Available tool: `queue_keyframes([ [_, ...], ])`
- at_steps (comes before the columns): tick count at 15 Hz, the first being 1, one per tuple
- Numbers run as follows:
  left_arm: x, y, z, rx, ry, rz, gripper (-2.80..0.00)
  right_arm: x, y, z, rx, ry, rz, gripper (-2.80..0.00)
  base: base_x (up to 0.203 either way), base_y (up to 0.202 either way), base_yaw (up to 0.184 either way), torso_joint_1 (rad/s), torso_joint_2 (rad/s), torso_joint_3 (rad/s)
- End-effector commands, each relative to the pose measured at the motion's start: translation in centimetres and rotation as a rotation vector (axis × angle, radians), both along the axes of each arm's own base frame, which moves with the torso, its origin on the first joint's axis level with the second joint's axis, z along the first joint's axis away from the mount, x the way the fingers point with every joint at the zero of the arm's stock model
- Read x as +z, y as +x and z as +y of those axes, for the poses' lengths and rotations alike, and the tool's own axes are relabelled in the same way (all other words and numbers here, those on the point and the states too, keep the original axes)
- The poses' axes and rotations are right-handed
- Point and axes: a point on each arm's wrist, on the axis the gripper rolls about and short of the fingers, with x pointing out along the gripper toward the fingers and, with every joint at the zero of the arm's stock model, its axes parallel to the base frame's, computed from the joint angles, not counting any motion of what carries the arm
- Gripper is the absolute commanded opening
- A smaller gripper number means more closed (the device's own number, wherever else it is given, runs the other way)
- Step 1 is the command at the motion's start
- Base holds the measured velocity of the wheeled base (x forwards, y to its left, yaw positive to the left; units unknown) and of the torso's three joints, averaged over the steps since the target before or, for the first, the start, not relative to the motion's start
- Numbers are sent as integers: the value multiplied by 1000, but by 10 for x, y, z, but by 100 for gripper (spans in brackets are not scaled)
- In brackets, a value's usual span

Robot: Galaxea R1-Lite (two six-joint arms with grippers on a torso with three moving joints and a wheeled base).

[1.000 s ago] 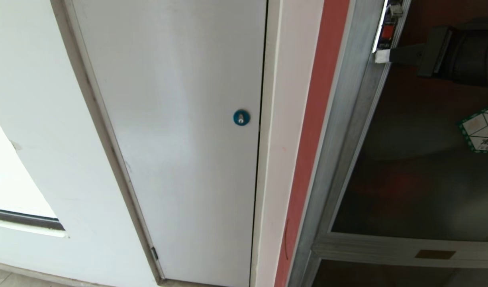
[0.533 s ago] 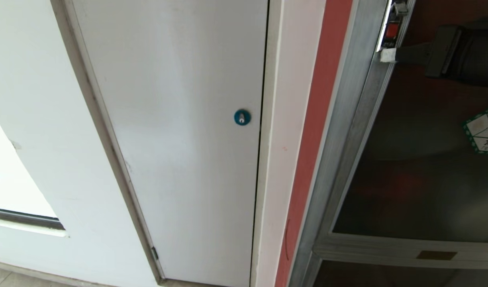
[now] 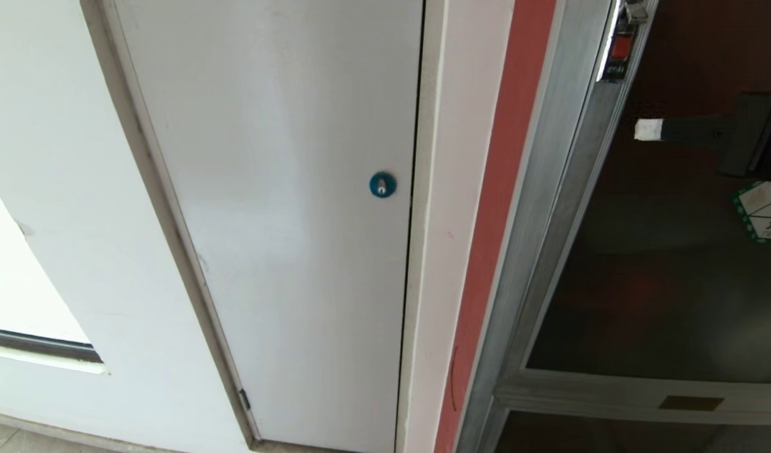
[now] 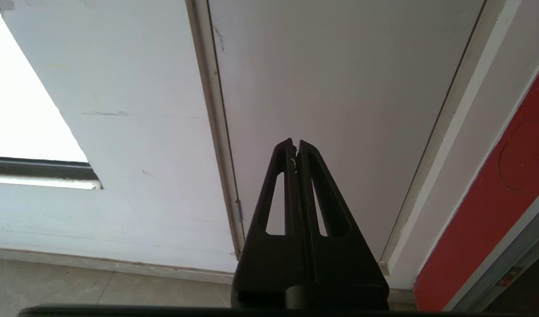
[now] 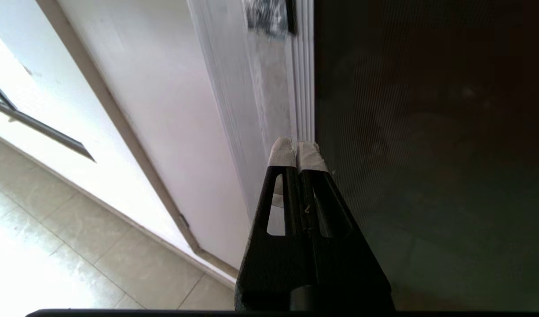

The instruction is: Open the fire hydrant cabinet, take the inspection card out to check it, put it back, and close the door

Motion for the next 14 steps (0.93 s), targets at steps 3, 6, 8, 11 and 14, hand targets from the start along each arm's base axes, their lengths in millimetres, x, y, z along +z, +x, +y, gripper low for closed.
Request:
queue_keyframes([
  [3, -4, 1, 0, 0, 0, 14, -280, -29, -10, 1, 25, -13, 54, -280, 0, 0, 0, 0, 0, 0],
  [6, -4, 1, 0, 0, 0, 14, -280, -62, -5, 7, 44, -27, 101, -280, 0, 0, 0, 0, 0, 0],
  [8, -4, 1, 0, 1, 0, 14, -280, -91, 4, 11, 50, -44, 159, -280, 0, 0, 0, 0, 0, 0],
  [11, -4, 1, 0, 0, 0, 14, -280, -124, 22, 18, 45, -57, 202, -280, 0, 0, 0, 0, 0, 0],
  [14, -4, 1, 0, 1, 0, 14, -280, -143, 37, 22, 36, -60, 210, -280, 0, 0, 0, 0, 0, 0],
])
